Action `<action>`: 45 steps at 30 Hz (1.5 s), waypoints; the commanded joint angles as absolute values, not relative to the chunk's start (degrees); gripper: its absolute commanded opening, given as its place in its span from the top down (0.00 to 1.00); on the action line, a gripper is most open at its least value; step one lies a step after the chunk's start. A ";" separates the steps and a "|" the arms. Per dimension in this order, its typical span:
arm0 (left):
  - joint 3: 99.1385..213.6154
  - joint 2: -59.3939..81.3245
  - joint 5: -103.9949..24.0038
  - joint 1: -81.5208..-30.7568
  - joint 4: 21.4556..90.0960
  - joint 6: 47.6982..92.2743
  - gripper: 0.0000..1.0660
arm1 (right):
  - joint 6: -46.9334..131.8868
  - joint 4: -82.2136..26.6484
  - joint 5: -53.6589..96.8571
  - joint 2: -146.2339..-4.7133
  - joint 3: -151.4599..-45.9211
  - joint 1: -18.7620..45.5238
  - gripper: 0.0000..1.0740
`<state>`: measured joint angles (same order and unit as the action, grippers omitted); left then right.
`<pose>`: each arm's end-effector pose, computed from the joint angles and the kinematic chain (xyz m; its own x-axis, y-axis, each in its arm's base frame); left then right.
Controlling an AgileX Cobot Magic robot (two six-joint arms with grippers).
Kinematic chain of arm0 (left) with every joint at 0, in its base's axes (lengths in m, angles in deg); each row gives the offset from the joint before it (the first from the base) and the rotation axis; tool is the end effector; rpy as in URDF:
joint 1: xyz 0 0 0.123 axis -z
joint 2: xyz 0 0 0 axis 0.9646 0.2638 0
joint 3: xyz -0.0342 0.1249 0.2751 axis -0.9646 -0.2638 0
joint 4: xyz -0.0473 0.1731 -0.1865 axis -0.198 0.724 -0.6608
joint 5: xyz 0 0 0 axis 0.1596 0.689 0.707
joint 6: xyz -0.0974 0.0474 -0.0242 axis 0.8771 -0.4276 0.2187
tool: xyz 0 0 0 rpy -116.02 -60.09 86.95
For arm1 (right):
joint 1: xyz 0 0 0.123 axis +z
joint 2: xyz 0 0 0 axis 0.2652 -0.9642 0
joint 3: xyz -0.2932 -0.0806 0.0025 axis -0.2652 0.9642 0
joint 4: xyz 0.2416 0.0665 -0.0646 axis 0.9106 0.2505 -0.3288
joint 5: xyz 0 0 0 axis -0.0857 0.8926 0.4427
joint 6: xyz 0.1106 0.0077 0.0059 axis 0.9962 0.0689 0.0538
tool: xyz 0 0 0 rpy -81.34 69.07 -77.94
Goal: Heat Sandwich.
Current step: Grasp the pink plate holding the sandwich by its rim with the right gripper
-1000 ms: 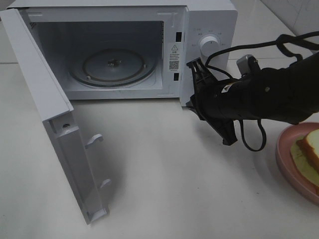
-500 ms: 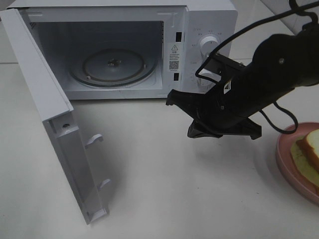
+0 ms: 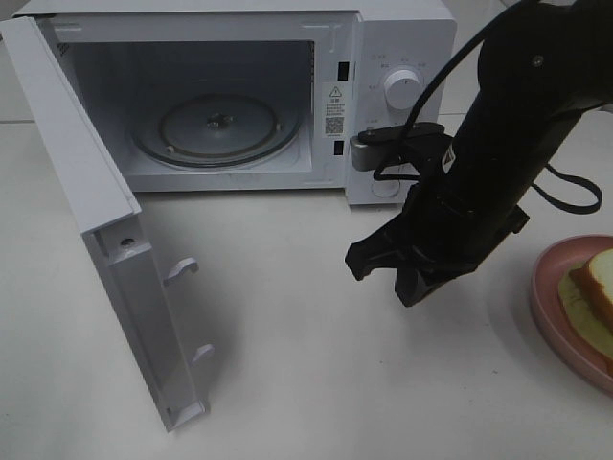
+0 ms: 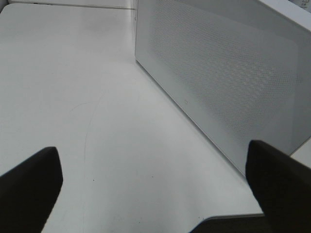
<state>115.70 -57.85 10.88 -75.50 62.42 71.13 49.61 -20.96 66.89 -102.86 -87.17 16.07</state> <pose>-0.0041 -0.0136 0.2751 -0.4534 -0.0257 -0.8909 0.0866 0.9936 -0.0727 0.2677 0.1745 0.1813 -0.8949 -0.3889 -0.2187 -0.4186 0.9015 0.1099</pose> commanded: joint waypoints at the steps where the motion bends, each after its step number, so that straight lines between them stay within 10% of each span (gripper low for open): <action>1: 115.58 -58.76 10.08 -75.33 61.85 71.02 0.09 | 48.01 -21.54 70.39 -102.06 -87.40 15.96 0.93; 8: 115.58 -58.76 10.08 -75.33 61.85 71.02 0.09 | 49.21 -25.66 71.07 -97.30 -87.40 15.96 0.72; 15: 115.58 -58.76 10.08 -75.33 61.85 71.02 0.09 | 48.69 -32.25 74.34 -93.24 -87.40 15.16 0.04; 45: 115.58 -58.76 10.08 -75.33 61.85 71.02 0.09 | 50.13 -32.02 74.57 -93.24 -77.61 0.60 0.12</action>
<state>115.70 -57.85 10.88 -75.50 62.42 71.13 49.84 -31.85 75.03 -93.52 -77.95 1.01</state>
